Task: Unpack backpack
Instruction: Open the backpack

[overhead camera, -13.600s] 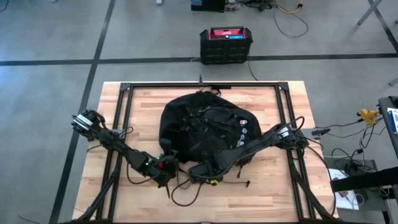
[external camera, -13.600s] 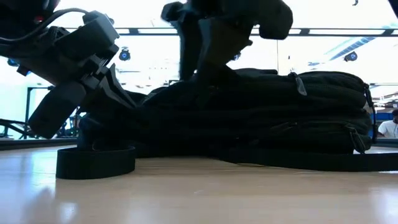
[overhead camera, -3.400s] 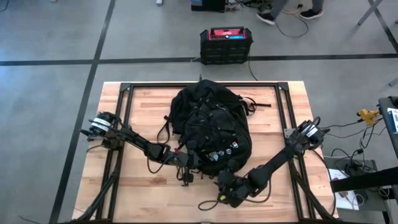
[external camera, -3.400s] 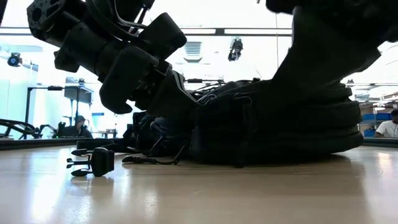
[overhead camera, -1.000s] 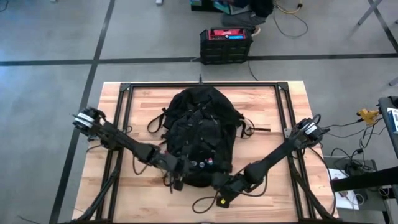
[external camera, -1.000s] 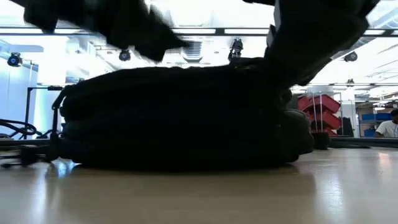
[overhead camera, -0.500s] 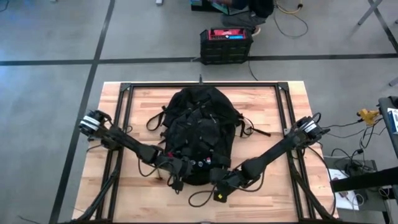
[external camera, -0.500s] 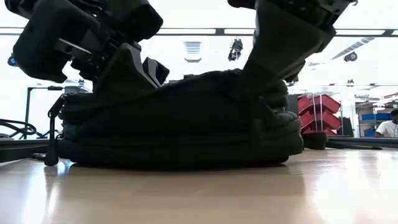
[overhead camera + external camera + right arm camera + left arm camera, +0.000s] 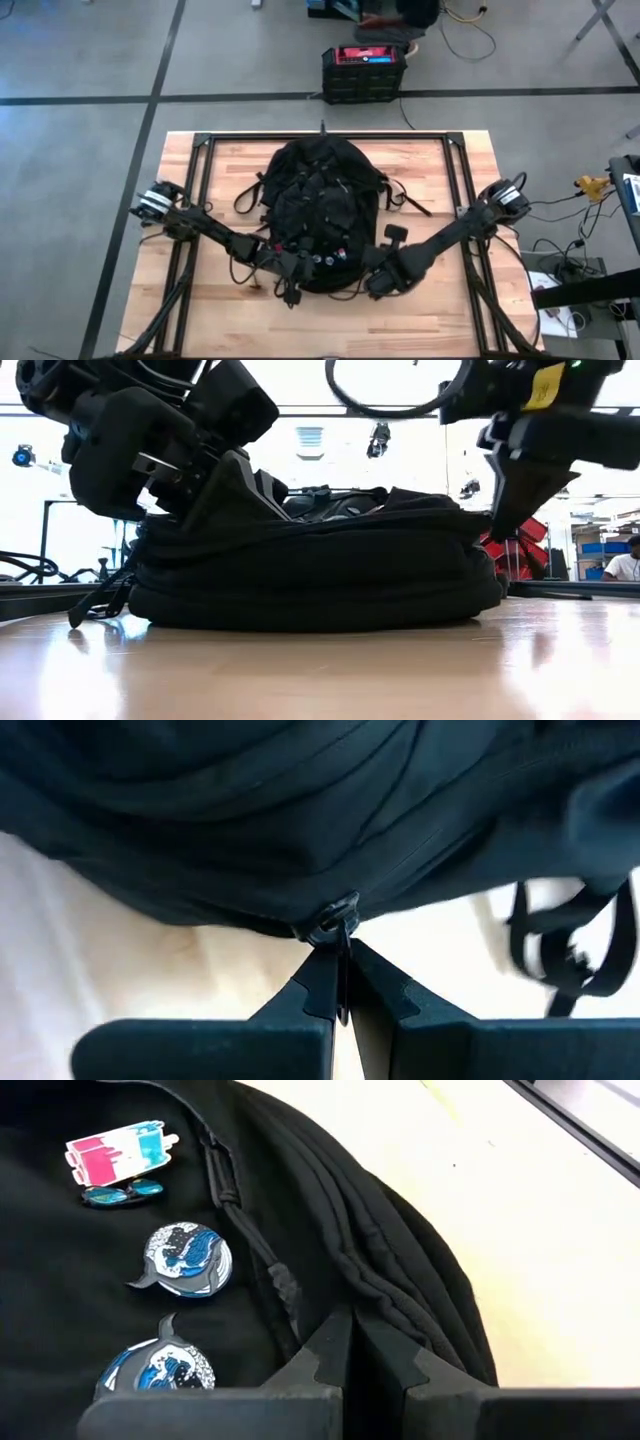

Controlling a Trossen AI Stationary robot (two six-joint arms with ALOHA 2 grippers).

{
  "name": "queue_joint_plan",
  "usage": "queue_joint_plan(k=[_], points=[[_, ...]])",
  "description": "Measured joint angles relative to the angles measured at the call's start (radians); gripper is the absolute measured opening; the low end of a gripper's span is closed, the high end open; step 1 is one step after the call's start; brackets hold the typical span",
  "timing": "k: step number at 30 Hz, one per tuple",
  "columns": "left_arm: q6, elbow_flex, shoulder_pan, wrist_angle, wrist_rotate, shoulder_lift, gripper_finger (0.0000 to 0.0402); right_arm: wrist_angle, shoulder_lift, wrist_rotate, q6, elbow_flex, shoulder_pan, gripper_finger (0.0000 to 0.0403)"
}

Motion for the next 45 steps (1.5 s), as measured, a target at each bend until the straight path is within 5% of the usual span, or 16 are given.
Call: queue_joint_plan(k=[16, 25, 37, 45], points=[[-0.031, -0.023, 0.0, 0.009, -0.002, -0.003, 0.0, 0.04, -0.016, 0.096, -0.594, 0.043, -0.386, 0.0], [-0.041, -0.027, 0.003, 0.009, -0.024, -0.003, 0.0, 0.076, -0.103, 0.094, -0.815, 0.151, -0.493, 0.0], [-0.041, -0.03, 0.003, 0.03, -0.025, -0.003, 0.0, 0.248, -0.137, 0.003, -1.039, 0.202, -0.691, 0.0], [-0.022, -0.034, 0.001, 0.018, -0.131, -0.022, 0.0, 0.28, -0.138, -0.061, -0.988, 0.202, -0.728, 0.0]])
